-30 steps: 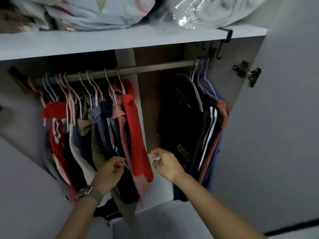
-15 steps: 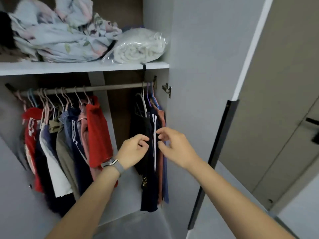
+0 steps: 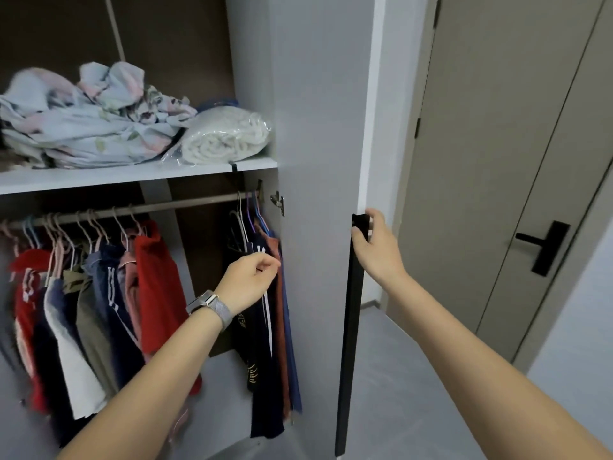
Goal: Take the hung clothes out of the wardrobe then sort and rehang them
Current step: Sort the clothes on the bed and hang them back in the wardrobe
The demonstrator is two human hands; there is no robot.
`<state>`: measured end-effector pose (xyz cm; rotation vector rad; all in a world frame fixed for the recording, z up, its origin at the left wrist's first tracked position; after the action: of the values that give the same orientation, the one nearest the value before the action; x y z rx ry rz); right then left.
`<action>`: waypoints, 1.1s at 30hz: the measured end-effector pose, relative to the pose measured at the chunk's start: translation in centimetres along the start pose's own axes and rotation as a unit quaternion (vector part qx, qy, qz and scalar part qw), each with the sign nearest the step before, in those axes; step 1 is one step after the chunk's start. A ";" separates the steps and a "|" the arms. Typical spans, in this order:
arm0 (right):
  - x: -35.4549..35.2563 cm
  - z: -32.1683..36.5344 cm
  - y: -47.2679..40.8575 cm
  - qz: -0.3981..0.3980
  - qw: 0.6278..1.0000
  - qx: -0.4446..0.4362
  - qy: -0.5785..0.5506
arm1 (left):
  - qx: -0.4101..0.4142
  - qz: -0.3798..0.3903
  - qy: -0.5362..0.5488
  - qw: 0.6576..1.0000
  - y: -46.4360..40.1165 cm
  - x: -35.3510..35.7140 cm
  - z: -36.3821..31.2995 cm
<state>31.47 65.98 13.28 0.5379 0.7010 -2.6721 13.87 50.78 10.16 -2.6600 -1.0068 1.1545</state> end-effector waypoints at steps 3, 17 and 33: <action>0.1 0.7 0.0 -0.001 0.999 -0.027 0.047 | -0.001 0.009 -0.007 1.000 1.2 0.4 0.8; 15.7 13.5 2.2 0.144 0.919 -0.266 0.253 | -0.106 -0.099 -0.035 0.989 5.1 -8.5 9.7; 36.2 19.7 -5.5 0.230 0.929 -0.206 0.206 | -0.202 -0.230 0.039 0.951 5.2 -21.2 19.0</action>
<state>-7.79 52.57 15.74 1.0109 1.0623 -1.9196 -6.76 30.56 8.29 -2.4868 -1.8898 0.8045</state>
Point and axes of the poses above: each hand's wrist, its own y-axis away from the middle knuckle, its own x-axis out of the palm, z = x × y, the point moved 5 cm from there along -y, towards the middle knuckle, and after that the axes turned 1 degree about -z, right-handed, at the moved point
